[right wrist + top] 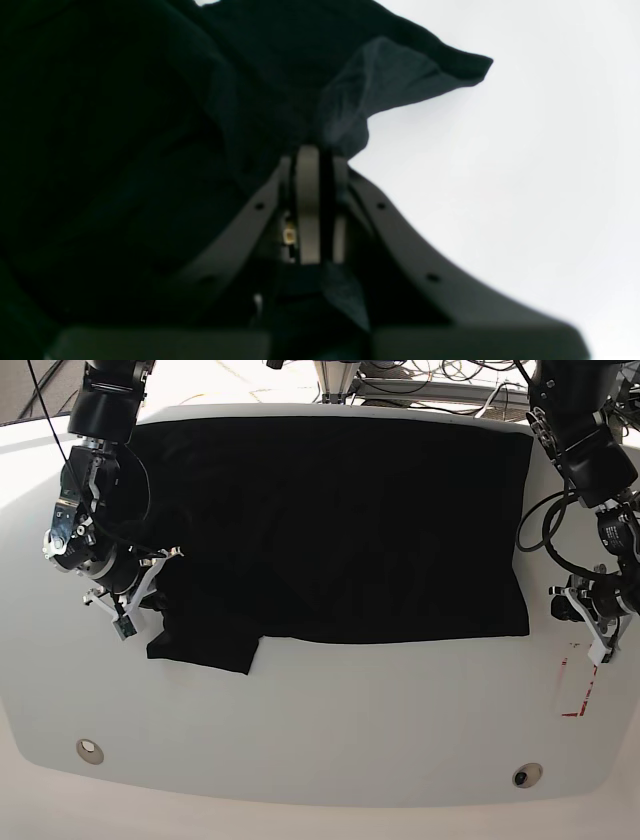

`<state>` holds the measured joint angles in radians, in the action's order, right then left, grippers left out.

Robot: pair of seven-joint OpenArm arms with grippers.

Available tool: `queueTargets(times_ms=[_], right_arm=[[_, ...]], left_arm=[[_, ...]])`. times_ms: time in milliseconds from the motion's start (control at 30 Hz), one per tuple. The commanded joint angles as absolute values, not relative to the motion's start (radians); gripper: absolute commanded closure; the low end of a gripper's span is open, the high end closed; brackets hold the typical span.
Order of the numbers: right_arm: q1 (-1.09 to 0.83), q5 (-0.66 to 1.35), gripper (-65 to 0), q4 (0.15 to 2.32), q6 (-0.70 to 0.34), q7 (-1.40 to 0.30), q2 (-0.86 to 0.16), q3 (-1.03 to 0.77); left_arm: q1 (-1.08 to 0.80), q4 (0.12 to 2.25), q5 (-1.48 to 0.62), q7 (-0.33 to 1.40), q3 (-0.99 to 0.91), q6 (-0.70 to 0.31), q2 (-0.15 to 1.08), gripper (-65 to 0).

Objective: Layout the t-shirt on the table in an organized manner, then fold the t-shirt properly
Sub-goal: 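Lift the hem with both grippers and fold it toward the collar edge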

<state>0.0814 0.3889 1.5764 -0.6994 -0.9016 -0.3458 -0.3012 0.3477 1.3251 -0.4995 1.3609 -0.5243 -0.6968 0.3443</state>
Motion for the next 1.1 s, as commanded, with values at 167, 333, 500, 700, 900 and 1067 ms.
queueTargets(times_ms=[167,333,500,700,900,1067], right_arm=[[0.101,0.403,0.0,1.596,-0.698,-0.880,-0.360,-0.308],[0.101,0.403,0.0,1.593,-0.698,-0.880,-0.358,-0.308],[0.101,0.403,0.0,1.593,-0.698,-0.880,-0.358,-0.308],[0.101,0.404,0.0,1.592,-0.698,-0.880,-0.358,-0.308],[0.101,0.404,0.0,1.592,-0.698,-0.880,-0.357,-0.306],[0.101,0.404,0.0,1.592,-0.698,-0.878,-0.357,-0.306]], left_arm=[[0.341,1.343,-0.492,1.346,-0.527,-0.698,0.358,-20.3],[0.341,1.340,-0.487,1.302,-0.532,-0.698,0.318,-39.7],[0.343,1.339,-0.489,1.242,-0.532,-0.601,0.283,-47.4],[0.352,1.310,-0.489,1.207,-0.526,-0.562,0.234,-48.2],[0.412,1.167,-0.487,1.133,-0.526,-0.470,0.219,-48.3],[0.429,1.055,-0.487,1.047,-0.493,-0.455,0.222,-48.3]])
